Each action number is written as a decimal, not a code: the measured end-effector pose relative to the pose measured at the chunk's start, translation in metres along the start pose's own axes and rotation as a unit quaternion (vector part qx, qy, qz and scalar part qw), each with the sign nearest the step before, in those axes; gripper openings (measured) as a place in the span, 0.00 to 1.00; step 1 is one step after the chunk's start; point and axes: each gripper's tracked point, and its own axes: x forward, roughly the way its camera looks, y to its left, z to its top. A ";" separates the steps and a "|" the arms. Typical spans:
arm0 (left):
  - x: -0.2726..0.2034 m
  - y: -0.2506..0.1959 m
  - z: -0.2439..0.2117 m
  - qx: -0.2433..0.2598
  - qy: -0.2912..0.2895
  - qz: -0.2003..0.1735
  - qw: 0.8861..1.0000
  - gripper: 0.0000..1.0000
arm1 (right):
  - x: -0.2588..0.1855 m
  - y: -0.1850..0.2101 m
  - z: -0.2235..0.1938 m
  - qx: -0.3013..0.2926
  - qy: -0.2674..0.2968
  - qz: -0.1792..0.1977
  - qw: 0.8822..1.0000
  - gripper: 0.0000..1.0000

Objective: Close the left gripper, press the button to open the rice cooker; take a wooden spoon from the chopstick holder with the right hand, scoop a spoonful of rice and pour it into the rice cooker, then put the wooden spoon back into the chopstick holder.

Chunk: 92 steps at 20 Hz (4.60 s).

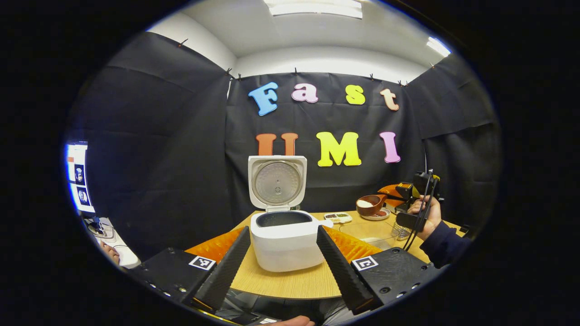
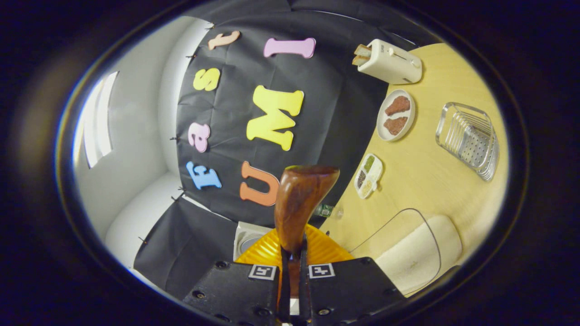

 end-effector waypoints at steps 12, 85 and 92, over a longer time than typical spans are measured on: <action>-0.012 0.032 -0.003 -0.019 -0.012 0.007 1.000 0.94 | 0.085 0.079 -0.080 -0.169 0.042 -0.010 0.985 0.12; 0.045 -0.072 0.018 -0.017 -0.037 -0.017 0.999 0.94 | -0.131 -0.005 0.145 -0.547 -0.093 -0.192 0.809 0.14; 0.076 -0.078 0.019 -0.036 -0.040 -0.009 0.999 0.94 | -0.125 -0.046 0.193 -0.516 -0.101 -0.220 0.821 0.14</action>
